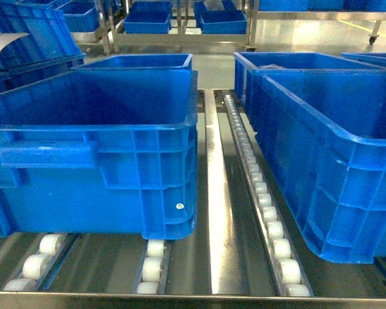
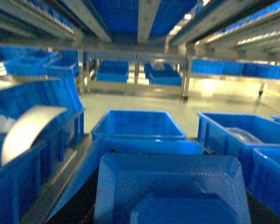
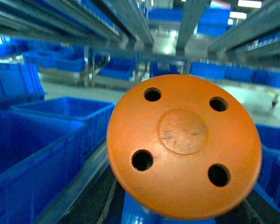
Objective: Sort blue parts and orange caps into right shelf containers
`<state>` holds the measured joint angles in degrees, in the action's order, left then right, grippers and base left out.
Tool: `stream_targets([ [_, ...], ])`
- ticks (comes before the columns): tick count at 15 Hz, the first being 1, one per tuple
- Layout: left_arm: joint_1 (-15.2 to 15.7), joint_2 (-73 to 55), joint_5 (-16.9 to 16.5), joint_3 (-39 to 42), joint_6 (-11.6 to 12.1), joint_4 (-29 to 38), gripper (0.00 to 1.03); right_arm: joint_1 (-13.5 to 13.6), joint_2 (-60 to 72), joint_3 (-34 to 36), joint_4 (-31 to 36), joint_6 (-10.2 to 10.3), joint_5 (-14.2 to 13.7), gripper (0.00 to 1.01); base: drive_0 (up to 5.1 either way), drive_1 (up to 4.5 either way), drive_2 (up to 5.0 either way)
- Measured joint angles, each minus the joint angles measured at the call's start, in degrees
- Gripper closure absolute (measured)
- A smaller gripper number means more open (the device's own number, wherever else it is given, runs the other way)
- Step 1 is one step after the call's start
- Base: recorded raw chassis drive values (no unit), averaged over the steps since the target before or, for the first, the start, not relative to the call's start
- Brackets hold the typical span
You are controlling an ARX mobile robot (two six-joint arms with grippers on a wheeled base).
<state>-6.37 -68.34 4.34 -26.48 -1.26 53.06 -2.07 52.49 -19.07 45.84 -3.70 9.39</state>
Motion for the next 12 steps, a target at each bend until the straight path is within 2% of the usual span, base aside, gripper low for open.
stream_targets([
  [1, 0.22, -11.28, -0.83, -9.66, -2.16, -4.79, 0.61, 0.68, 11.39, -7.04, -1.20, -0.35, -1.77, 0.58, 0.0, 0.00, 0.0],
  [3, 0.09, -30.56, 1.40, -28.79, -5.55, -14.84, 0.61, 1.77, 32.61, -20.24, -5.33, -0.50, -8.35, 0.58, 0.0, 0.00, 0.0],
  [4, -0.13, -36.94, 2.19, -37.46, -6.12, -19.21, 0.61, 2.14, 39.67, -25.73, -5.25, -0.48, -11.04, 0.58, 0.0, 0.00, 0.0],
  [5, -0.46, -38.73, 2.49, -41.51, -6.03, -20.22, 0.58, 2.56, 43.82, -30.23, -5.14, -0.55, -14.62, 0.49, 0.0, 0.00, 0.0],
  [6, -0.70, -37.79, 2.75, -42.10, -5.92, -20.55, 0.45, 2.84, 43.95, -30.97, -5.55, -0.72, -16.68, 0.38, 0.0, 0.00, 0.0],
  [8, -0.87, -36.48, 2.91, -42.18, -5.92, -20.46, 0.22, 2.84, 43.67, -31.06, -5.40, -0.85, -16.94, 0.12, 0.0, 0.00, 0.0],
  [9, -0.70, -36.44, 2.56, -40.02, -3.96, -15.02, 0.24, 2.29, 43.76, -29.33, 0.59, 0.46, -13.22, 0.16, 0.0, 0.00, 0.0],
  [10, -0.15, -33.27, 1.99, -33.20, -1.62, -10.84, 0.37, 2.32, 40.50, -23.43, 5.09, 1.88, -9.94, 0.31, 0.0, 0.00, 0.0],
  [12, 1.18, -25.05, 1.03, -20.09, 0.07, -4.39, 0.62, 2.32, 34.03, -13.70, 8.68, 2.73, -9.57, 0.57, 0.0, 0.00, 0.0],
])
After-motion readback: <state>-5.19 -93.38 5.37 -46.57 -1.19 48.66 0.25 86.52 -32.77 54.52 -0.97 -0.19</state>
